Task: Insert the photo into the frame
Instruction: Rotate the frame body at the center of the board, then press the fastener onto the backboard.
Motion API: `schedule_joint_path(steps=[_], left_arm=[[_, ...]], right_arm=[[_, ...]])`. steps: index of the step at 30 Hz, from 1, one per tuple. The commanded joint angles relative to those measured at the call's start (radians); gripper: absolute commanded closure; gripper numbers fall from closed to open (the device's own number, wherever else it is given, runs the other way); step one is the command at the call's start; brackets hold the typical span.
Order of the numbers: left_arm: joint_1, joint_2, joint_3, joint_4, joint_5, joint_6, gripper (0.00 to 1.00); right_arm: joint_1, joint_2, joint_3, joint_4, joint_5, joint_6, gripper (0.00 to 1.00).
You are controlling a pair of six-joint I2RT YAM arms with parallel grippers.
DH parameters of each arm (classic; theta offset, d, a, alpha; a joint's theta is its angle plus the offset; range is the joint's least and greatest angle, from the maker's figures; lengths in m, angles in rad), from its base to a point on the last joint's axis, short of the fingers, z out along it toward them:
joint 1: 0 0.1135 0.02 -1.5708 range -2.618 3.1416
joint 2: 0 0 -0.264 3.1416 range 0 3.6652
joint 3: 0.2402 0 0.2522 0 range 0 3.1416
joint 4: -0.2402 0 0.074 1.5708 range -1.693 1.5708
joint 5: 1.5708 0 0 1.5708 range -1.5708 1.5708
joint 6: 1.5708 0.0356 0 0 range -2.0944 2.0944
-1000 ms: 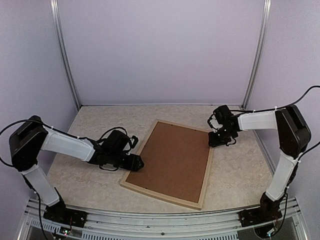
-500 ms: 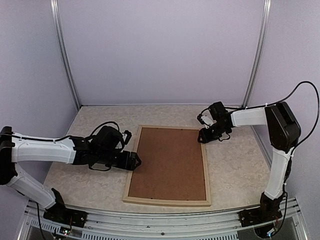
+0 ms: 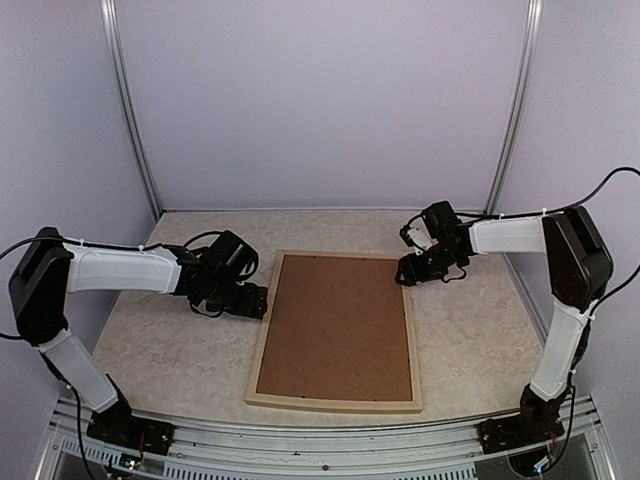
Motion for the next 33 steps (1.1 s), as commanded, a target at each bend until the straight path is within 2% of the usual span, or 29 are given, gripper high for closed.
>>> schedule_joint_path(steps=[1, 7, 23, 33], left_arm=[[0.009, 0.046, 0.065, -0.068, -0.041, 0.052, 0.08], [0.008, 0.096, 0.117, -0.120, -0.098, 0.055, 0.01], [-0.003, 0.181, 0.178, -0.139, -0.123, 0.051, 0.01], [-0.047, 0.221, 0.209, -0.153, -0.133, 0.038, 0.01]], right_arm=[[0.009, -0.082, -0.045, -0.011, 0.000, 0.037, 0.39], [0.009, -0.140, -0.099, -0.004, 0.005, 0.049, 0.39], [0.009, -0.190, -0.169, 0.007, 0.034, 0.052, 0.41], [0.009, -0.193, -0.184, 0.009, 0.046, 0.050, 0.41]])
